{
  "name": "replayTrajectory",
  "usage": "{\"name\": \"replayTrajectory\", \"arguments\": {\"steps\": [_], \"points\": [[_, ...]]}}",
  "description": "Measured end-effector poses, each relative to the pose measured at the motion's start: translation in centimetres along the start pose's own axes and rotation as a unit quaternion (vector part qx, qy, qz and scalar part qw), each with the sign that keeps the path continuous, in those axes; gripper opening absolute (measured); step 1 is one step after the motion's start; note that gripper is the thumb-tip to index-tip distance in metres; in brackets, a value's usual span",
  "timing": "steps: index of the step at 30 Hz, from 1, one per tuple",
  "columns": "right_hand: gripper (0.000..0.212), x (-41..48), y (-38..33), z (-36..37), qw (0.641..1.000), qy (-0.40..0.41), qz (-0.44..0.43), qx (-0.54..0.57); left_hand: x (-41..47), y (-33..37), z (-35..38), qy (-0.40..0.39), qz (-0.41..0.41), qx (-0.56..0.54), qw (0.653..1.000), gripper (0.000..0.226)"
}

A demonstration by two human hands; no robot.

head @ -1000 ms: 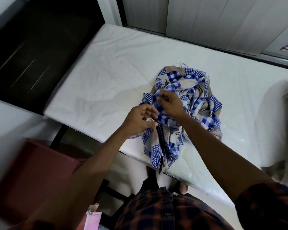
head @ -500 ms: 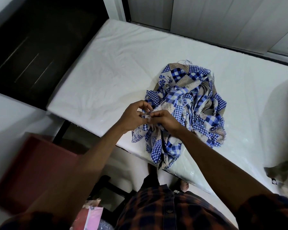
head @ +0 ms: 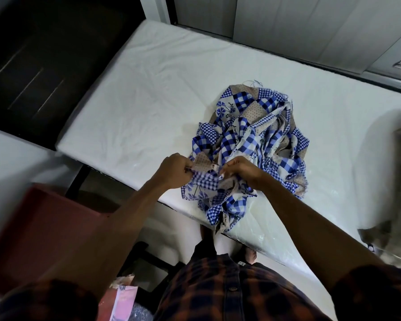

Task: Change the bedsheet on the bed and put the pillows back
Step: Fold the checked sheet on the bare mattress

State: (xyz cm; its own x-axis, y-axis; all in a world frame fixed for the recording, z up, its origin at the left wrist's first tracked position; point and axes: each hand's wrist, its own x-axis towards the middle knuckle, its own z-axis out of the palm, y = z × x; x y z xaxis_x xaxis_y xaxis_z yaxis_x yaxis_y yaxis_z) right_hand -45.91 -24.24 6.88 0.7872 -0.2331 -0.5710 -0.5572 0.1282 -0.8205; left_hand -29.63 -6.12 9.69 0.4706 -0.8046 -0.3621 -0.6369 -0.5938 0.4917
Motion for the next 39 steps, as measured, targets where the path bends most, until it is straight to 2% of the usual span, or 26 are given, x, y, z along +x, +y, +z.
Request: {"name": "replayTrajectory", "arguments": {"steps": [3, 7, 10, 12, 16, 18, 21, 23, 26, 28, 30, 34, 36, 38, 39], "points": [[0.014, -0.1, 0.1, 0.0, 0.996, 0.024, -0.053, -0.072, -0.2, 1.0, 0.4, -0.005, -0.022, -0.094, 0.995, 0.023], [0.04, -0.5, -1.4, 0.5, 0.989, 0.051, -0.116, -0.07, -0.1, 1.8, 0.7, 0.042, -0.039, -0.179, 0.982, 0.021], [0.058, -0.6, -2.5, 1.9, 0.984, 0.058, -0.148, -0.082, 0.0, 2.1, 0.6, 0.046, -0.035, -0.258, 0.964, 0.015], [0.054, -0.5, -2.8, 2.8, 0.981, 0.062, -0.167, -0.079, 0.0, 2.4, 0.7, 0.054, -0.043, -0.287, 0.955, 0.012], [0.028, -0.3, -2.4, 3.2, 0.985, 0.038, -0.167, -0.025, -0.3, 2.7, 0.9, 0.042, -0.08, -0.382, 0.92, 0.011], [0.044, -0.2, -1.2, 2.6, 0.989, 0.06, -0.134, 0.006, -0.3, 2.3, 1.1, 0.032, -0.1, -0.439, 0.892, 0.007], [0.062, -0.4, 0.6, 1.7, 0.989, 0.111, -0.096, 0.028, -0.4, 2.2, 1.4, 0.022, -0.1, -0.457, 0.884, 0.007], [0.055, -0.2, 1.7, 0.8, 0.983, 0.146, -0.098, -0.045, -0.4, 2.6, 1.7, 0.013, -0.091, -0.457, 0.885, 0.007], [0.023, -0.6, 2.0, -1.0, 0.951, 0.229, -0.085, -0.192, -0.3, 3.1, 2.2, 0.006, -0.073, -0.425, 0.902, 0.016], [0.029, -0.8, 1.7, -2.1, 0.929, 0.318, -0.065, -0.179, -0.2, 3.5, 2.2, -0.005, -0.062, -0.405, 0.912, 0.019], [0.031, -0.9, 0.9, -2.7, 0.917, 0.367, -0.083, -0.132, -0.3, 4.1, 2.0, -0.019, -0.048, -0.41, 0.91, 0.017], [0.024, -0.9, -1.2, -2.7, 0.91, 0.382, -0.122, -0.104, 0.0, 5.0, 1.9, -0.063, -0.007, -0.424, 0.903, 0.009], [0.025, -0.8, -1.9, -2.7, 0.903, 0.393, -0.139, -0.101, 0.2, 5.3, 1.9, -0.069, -0.011, -0.442, 0.894, 0.008], [0.031, -0.8, -2.3, -2.3, 0.911, 0.368, -0.164, -0.091, 0.5, 5.5, 2.0, -0.049, -0.027, -0.457, 0.888, 0.007], [0.035, -0.9, -2.3, -1.9, 0.923, 0.331, -0.175, -0.087, 0.5, 5.7, 1.9, -0.037, -0.033, -0.46, 0.887, 0.007]]}}
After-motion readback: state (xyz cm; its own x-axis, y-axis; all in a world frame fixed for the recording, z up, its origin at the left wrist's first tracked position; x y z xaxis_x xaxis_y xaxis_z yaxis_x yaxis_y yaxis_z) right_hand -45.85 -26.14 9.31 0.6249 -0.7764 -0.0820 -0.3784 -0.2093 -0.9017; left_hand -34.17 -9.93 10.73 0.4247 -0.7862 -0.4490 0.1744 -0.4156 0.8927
